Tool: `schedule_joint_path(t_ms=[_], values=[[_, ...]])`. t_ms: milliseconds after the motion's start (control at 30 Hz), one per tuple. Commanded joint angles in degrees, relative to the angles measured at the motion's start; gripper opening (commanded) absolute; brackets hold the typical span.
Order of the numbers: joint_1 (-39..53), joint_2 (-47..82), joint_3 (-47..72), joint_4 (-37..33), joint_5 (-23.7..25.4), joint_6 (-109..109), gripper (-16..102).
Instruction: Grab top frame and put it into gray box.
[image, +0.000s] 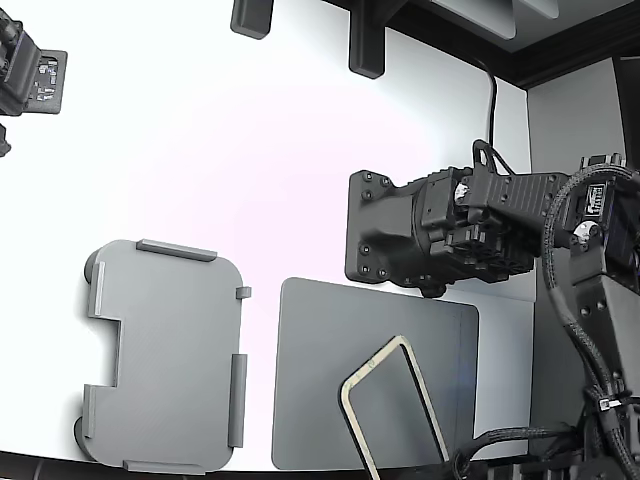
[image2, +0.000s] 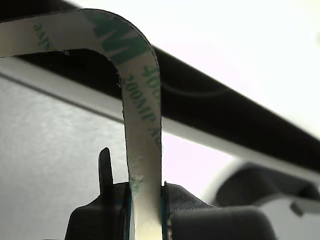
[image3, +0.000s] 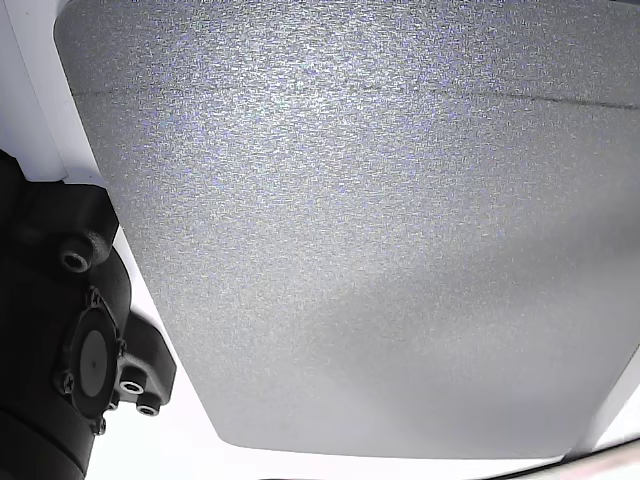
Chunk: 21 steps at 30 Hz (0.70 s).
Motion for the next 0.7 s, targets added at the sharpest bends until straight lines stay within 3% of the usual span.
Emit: schedule_joint_path(t_ms=[0, 200, 433, 533, 667], values=[[-2.3, 2.6, -2.7, 0.5, 6.0, 32.3, -11], [-7.5, 8.7, 4.8, 0.5, 14.2, 60.9, -11], [-17.7, 15.6, 8.5, 0.5, 10.1, 61.9, -13], [-20.7, 18.2, 9.8, 0.5, 12.8, 65.1, -13], [-27.9, 17.8, 8.7, 0.4, 7.1, 73.8, -13]])
